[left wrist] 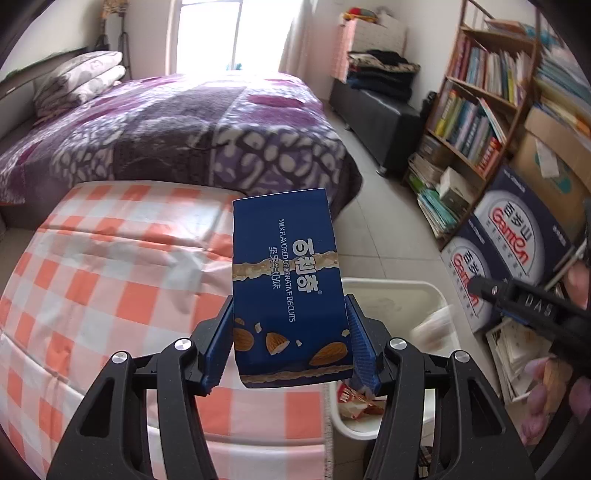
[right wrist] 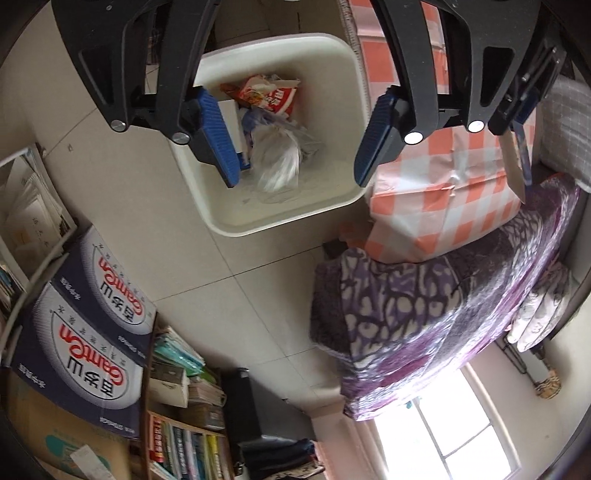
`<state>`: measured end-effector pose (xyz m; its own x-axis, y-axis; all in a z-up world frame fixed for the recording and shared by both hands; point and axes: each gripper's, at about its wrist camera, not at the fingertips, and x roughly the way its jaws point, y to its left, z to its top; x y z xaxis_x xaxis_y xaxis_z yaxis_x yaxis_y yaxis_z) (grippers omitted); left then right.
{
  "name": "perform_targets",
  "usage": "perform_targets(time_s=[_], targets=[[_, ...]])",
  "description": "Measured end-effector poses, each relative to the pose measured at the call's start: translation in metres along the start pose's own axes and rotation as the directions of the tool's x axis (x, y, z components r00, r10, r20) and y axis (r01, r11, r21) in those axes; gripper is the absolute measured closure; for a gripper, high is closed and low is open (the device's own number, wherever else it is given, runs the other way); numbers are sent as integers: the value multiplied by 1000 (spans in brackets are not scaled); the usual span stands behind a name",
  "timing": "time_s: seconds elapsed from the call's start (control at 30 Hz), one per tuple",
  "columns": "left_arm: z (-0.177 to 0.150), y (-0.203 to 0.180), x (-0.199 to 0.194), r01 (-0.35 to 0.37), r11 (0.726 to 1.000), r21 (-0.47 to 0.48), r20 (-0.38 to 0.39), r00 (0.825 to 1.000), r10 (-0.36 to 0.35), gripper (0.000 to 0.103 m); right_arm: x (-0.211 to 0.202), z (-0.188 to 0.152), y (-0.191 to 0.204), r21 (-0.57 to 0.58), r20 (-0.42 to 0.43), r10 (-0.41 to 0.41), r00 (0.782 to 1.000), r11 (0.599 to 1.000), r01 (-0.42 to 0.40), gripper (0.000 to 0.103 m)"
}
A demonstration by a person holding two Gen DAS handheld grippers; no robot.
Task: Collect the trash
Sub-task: 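Carry the tissue over the bin and open the right tool while the left tool carries the box, then lower the blue biscuit box into the bin and open the left tool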
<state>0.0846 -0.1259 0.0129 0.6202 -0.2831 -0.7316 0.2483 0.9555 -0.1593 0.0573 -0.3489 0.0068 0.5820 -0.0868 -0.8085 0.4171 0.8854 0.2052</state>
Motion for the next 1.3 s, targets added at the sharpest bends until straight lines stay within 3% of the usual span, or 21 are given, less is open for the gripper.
perform_targets(time_s=[0.37,0.43,0.5,0.53,0.57,0.63,0.73,0.8,0.9,0.97,1.03,1.1,1.17,1.27,1.3], targets=[[-22,-67,28,77,992,103,-76,995,-69,46,-14,12,-56,105,47,-46,998,994,41,26],[-23,-75,31,121,988,96,-93,989,-112,46,-17,13,-63,116,55,-53,997,992,47,26],[-24,-80,33,155,984,87,-104,984,-146,31,-19,14,-67,116,62,-57,996,992,49,25],[-25,-83,33,160,983,86,-100,983,-151,18,-21,14,-69,115,69,-59,996,992,50,24],[-25,-85,31,160,983,86,-88,984,-153,13,-24,14,-70,114,83,-59,995,992,49,24],[-26,-88,27,150,984,97,-70,987,-144,11,-32,13,-71,117,120,-57,991,992,43,22],[-25,-81,20,96,991,91,-46,995,-92,9,-49,10,-67,103,206,-73,976,993,53,17],[-23,-73,12,60,995,76,-25,998,-58,9,-62,6,-61,89,264,-83,961,994,62,7],[-21,-58,-8,-56,996,64,54,997,53,7,-77,-7,-46,53,330,-97,939,995,85,7],[-20,-50,-27,-170,984,60,140,977,160,7,-82,-15,-35,22,357,-120,927,993,119,7],[-21,-41,-48,-267,962,48,222,942,250,7,-85,-28,-17,-27,371,-135,919,987,156,7],[-22,-30,-66,-296,955,27,264,923,279,7,-87,-37,-5,-57,369,-134,920,984,166,7],[-22,-16,-78,-317,948,10,266,915,303,7,-90,-52,9,-91,375,-113,920,983,158,7],[-30,3,-90,-389,921,-35,208,898,387,7,-92,-74,28,-139,375,-79,924,980,140,7],[-35,9,-92,-386,922,-43,187,903,386,7,-91,-81,34,-156,370,-72,926,978,138,7]])
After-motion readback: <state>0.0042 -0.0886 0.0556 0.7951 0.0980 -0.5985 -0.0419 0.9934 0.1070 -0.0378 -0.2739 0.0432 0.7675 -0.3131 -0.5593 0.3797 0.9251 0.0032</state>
